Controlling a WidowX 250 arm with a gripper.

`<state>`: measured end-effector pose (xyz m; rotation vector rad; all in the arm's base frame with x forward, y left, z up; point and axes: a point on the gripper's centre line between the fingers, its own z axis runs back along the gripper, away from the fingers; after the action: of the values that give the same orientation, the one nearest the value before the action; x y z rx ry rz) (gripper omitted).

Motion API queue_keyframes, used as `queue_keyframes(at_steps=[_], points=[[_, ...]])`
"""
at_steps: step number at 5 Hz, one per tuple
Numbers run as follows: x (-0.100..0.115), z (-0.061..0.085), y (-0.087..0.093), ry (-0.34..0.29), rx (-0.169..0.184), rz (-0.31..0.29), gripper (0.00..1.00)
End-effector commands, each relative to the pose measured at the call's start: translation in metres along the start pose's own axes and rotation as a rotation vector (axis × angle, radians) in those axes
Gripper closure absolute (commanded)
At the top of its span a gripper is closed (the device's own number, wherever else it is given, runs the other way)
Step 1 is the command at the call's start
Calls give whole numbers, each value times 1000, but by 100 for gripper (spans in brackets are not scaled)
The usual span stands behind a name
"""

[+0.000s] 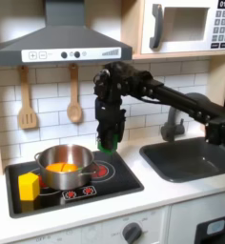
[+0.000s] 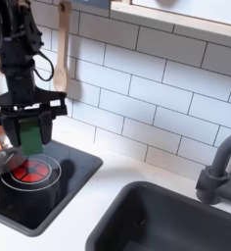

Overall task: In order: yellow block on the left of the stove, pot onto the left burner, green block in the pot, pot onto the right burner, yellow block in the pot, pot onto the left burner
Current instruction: 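Put the green block in the pot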

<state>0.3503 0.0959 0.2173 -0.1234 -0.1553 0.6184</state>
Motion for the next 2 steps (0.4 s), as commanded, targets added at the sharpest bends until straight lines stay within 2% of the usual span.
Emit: queue_keyframes(at_steps=[1,2], points=[[6,1,8,-26,-3,10,100],[9,0,11,-23,-5,21,100]])
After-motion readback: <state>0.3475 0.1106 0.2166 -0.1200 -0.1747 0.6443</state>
